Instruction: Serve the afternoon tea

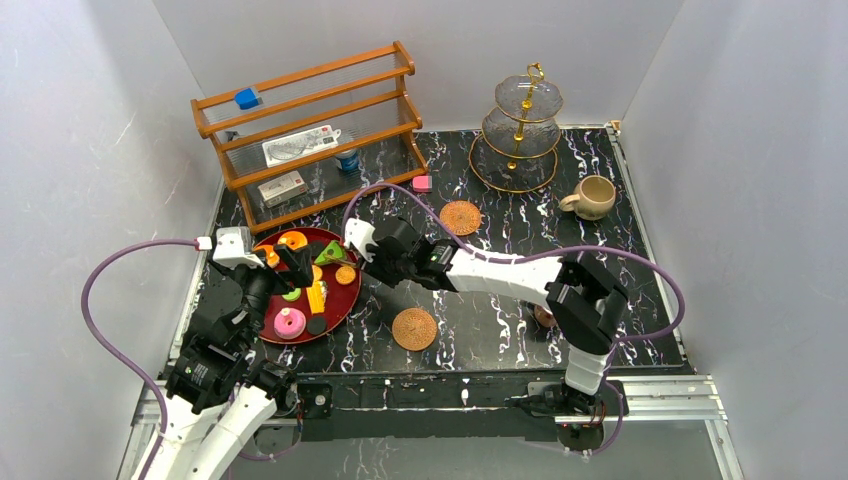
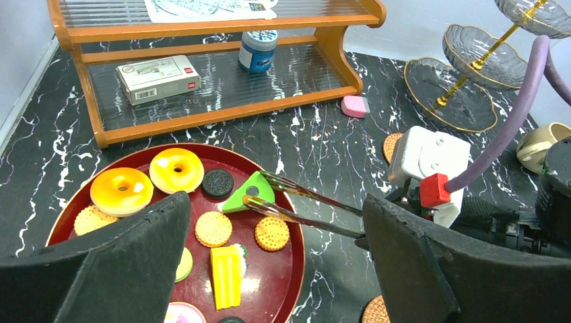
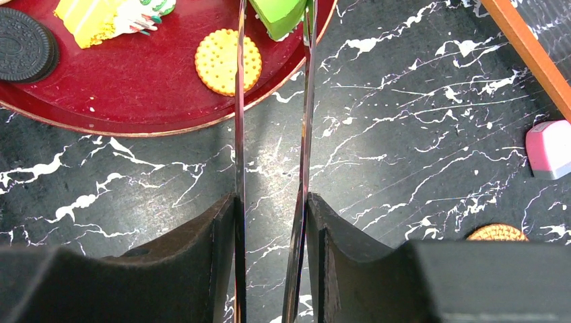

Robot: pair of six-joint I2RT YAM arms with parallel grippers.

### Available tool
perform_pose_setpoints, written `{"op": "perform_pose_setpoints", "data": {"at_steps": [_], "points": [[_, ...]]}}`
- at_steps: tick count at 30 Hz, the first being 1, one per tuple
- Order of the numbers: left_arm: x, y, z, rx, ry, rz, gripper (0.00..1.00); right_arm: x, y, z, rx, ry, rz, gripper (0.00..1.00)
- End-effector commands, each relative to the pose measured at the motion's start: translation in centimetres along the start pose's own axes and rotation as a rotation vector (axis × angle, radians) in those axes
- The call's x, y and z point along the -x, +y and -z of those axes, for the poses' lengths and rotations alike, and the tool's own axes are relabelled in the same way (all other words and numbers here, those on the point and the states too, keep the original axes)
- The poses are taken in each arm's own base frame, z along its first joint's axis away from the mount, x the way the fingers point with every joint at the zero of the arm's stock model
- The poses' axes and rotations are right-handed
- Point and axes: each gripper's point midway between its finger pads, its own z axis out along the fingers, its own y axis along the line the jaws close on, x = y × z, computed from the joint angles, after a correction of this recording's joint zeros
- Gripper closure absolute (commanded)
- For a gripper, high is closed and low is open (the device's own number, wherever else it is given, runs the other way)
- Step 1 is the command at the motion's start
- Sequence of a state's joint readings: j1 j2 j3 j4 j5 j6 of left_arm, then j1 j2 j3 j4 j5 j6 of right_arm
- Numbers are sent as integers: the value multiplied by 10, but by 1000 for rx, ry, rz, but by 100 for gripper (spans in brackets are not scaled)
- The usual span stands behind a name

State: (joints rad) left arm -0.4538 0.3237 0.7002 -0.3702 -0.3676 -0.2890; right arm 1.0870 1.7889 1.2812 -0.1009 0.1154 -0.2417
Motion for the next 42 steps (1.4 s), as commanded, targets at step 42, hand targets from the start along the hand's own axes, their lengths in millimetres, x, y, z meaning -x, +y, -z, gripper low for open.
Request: {"op": "perform_pose_setpoints", "data": {"at_steps": [42], "points": [[-3, 1, -6, 14, 13, -11, 4, 71, -126, 131, -454, -229, -318, 57]]}}
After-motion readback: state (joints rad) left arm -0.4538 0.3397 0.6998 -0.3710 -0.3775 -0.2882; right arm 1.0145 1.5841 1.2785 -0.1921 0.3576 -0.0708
